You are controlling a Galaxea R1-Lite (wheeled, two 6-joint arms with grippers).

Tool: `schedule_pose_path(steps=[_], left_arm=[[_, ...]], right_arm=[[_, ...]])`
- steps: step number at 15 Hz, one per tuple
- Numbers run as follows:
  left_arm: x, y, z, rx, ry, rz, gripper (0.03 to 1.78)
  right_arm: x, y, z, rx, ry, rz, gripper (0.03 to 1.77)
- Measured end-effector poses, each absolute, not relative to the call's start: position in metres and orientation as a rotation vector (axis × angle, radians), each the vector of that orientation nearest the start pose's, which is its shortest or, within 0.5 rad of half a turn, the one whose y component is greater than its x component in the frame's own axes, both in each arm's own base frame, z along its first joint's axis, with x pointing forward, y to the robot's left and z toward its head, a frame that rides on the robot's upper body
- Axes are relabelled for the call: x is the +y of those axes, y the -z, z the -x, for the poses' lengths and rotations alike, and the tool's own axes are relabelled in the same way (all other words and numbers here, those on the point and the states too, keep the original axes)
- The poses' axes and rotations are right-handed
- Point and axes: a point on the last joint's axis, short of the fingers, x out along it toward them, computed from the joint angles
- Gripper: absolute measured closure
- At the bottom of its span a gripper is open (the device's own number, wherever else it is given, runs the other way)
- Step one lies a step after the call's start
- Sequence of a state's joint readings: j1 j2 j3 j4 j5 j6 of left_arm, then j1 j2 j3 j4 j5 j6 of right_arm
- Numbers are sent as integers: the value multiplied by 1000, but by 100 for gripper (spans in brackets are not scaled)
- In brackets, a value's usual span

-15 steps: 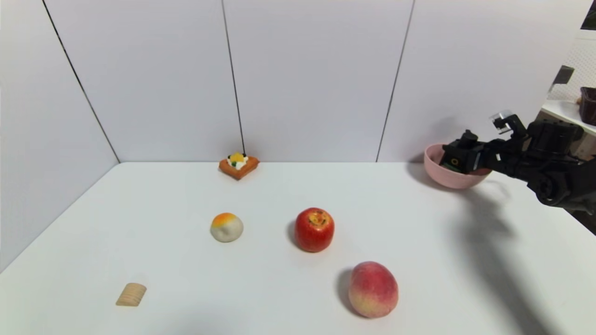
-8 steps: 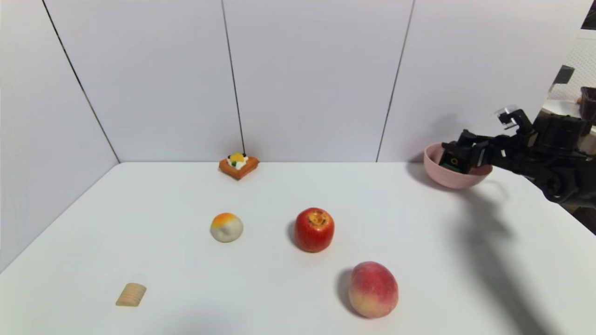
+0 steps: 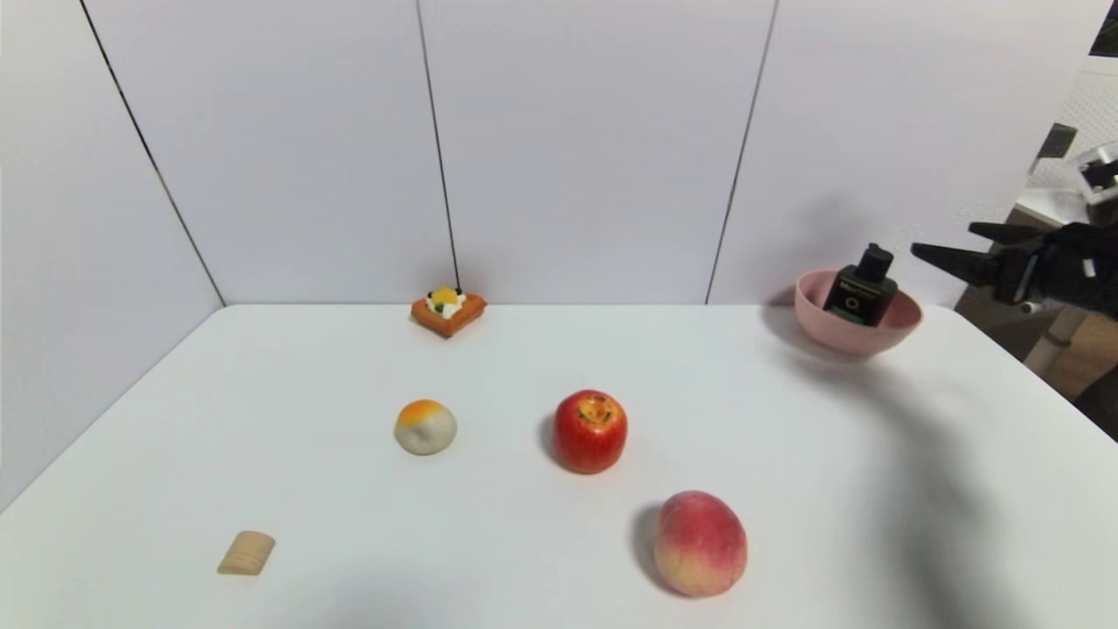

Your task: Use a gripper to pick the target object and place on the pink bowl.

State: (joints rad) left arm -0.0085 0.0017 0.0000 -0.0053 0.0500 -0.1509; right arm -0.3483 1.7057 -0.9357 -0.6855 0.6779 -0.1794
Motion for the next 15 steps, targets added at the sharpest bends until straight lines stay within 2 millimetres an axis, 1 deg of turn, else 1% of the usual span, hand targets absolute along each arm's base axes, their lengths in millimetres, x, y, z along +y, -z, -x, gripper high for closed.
schedule_pose_path(steps=[2, 4, 6, 9, 12, 15], left_arm=[[1, -76, 23, -7, -40, 151, 12], [1, -76, 23, -7, -40, 151, 12], [1, -76, 23, -7, -40, 151, 12], [1, -76, 23, -8, -40, 151, 12], [1, -76, 23, -8, -40, 151, 12], [1, -76, 23, -7, -40, 151, 12]], right_arm=[[-82, -234, -254, 14, -314, 154, 18], [-66, -238, -206, -18, -300, 174, 16], [-50, -235, -162, -53, -293, 198, 14], [-26, -218, -108, -104, -304, 228, 12], [-8, -196, -71, -144, -313, 232, 11], [1, -175, -49, -101, -246, 207, 11]])
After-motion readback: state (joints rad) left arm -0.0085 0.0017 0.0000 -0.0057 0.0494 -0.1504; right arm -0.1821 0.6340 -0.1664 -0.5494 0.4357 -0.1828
